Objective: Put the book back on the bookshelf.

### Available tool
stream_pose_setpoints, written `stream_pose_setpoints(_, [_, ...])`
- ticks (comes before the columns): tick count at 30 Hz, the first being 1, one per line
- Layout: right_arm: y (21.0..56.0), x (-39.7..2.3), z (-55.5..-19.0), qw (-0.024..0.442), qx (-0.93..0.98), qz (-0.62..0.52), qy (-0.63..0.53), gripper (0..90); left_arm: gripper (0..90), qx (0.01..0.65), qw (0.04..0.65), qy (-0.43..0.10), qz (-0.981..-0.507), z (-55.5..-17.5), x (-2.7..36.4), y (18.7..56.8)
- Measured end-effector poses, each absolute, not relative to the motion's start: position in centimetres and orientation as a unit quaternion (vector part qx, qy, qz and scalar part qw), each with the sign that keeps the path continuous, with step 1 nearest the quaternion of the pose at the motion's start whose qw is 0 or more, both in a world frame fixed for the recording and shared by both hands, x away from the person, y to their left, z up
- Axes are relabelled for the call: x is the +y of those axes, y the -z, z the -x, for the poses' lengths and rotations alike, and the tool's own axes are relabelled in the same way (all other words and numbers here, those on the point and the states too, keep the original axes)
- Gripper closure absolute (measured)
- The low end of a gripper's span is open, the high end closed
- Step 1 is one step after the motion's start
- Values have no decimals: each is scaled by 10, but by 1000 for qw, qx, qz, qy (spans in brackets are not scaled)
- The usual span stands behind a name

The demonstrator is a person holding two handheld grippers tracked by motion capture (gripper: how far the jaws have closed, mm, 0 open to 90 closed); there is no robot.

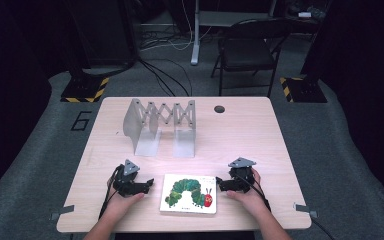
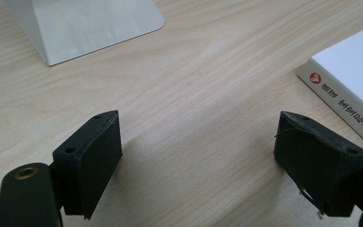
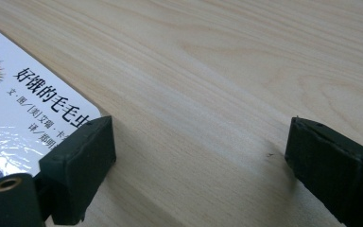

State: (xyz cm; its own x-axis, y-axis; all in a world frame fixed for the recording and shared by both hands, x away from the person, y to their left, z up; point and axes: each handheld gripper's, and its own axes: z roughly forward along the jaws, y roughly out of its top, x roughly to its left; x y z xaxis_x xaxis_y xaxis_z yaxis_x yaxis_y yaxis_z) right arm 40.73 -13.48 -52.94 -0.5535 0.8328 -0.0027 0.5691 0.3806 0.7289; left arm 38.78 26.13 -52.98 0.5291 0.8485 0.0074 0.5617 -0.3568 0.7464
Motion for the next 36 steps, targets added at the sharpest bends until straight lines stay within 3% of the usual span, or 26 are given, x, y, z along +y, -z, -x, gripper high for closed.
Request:
stream_pose_setpoints(24, [529,-135,-408,191,810,-430,-350,89,161,435,353,-197,-805,-388,262,529])
stream_pose_setpoints(36, [518,-133,-408,170,807,-461,-327,285,295,440,336,-174,-814,-386,262,517])
